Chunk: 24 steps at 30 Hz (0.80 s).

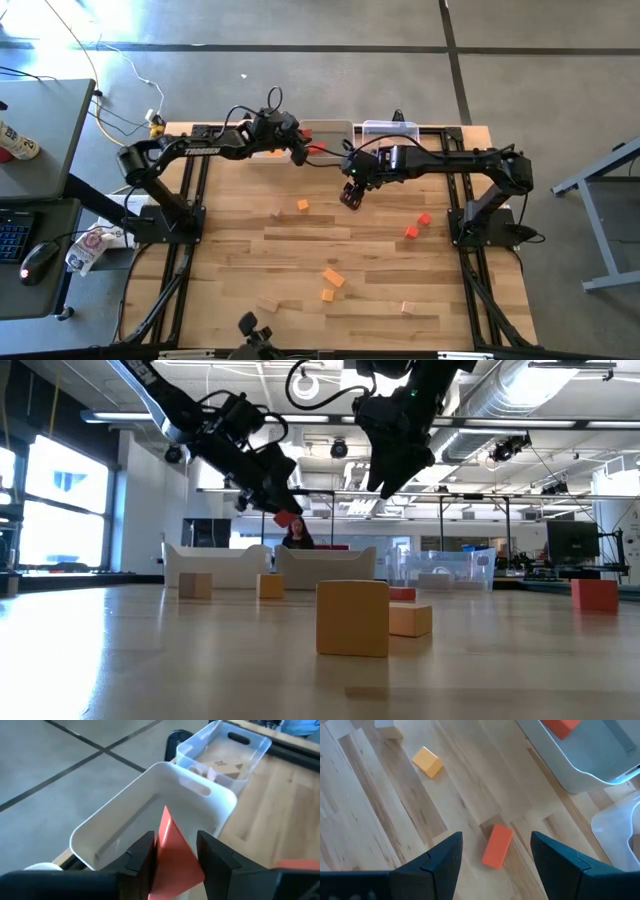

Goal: Sort & place blocks by color
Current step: Put the orange block into the gray bin

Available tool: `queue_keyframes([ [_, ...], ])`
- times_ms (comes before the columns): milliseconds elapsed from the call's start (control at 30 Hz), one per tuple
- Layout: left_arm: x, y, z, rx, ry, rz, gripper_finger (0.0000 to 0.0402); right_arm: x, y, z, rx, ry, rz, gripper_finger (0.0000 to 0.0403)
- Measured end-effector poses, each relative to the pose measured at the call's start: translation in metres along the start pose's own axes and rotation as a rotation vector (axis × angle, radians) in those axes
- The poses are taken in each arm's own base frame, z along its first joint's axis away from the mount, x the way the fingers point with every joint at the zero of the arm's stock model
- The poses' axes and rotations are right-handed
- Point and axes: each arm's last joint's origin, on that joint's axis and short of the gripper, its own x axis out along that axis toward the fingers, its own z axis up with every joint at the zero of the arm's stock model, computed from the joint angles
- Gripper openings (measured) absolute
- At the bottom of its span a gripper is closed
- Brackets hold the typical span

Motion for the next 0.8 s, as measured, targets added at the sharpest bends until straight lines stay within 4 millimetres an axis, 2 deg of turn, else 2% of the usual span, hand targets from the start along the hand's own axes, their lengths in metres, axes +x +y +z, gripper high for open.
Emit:
queue_keyframes([
  [233,0.019,0.004,-0.014,-0.003,0.027,-0.03,0.0109,0.0,0.0,0.0,0.0,0.0,0.0,0.0222],
  [467,0.027,0.004,-0.016,-0.001,0.026,-0.032,0.0123,0.0,0.0,0.0,0.0,0.002,0.007,0.0222],
  [800,0.027,0.004,-0.016,-0.002,0.026,-0.031,0.0182,-0.002,0.011,-0.004,-0.027,0.02,0.066,0.0222],
])
